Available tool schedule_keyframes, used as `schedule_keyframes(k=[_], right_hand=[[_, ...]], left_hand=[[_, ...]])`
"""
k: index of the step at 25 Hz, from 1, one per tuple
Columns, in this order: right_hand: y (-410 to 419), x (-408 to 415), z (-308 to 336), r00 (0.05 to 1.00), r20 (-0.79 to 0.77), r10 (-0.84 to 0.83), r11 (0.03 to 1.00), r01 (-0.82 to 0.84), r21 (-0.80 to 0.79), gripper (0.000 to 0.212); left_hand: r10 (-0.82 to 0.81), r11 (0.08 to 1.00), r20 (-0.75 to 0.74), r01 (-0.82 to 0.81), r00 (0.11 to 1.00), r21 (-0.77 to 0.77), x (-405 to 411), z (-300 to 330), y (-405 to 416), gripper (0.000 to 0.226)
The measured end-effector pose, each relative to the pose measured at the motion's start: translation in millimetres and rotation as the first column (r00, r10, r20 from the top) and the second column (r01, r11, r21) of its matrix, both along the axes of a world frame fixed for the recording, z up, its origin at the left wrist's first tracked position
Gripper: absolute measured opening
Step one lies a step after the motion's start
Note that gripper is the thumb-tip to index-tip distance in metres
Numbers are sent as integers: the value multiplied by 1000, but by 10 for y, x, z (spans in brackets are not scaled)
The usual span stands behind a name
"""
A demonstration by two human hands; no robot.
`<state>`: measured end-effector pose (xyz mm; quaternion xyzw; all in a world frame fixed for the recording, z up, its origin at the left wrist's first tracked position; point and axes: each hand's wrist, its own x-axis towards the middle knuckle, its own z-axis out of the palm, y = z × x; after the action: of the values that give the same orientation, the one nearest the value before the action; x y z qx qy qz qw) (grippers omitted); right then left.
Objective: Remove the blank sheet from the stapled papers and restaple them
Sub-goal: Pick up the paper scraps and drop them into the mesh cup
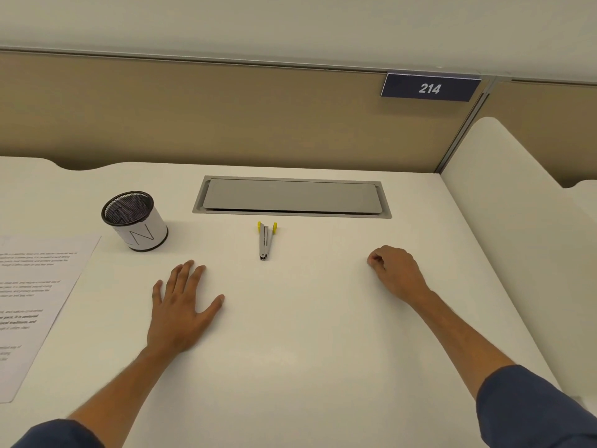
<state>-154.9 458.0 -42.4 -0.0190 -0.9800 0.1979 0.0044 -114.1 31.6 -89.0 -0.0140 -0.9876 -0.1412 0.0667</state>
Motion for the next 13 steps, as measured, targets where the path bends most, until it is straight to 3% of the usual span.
schedule_keyframes(k=[4,8,13], right_hand=[[5,-7,12,998,5,57,998,-58,34,21],[-16,-45,59,994,37,105,980,-110,165,25],[-179,-56,75,991,54,124,887,-135,442,20]], left_hand=[[3,1000,-1,-3,1000,1,1,-1,-2,81],[3,1000,4,-3,1000,-4,-8,-14,-9,80],[5,1000,7,-5,1000,-7,-12,-28,-11,79]])
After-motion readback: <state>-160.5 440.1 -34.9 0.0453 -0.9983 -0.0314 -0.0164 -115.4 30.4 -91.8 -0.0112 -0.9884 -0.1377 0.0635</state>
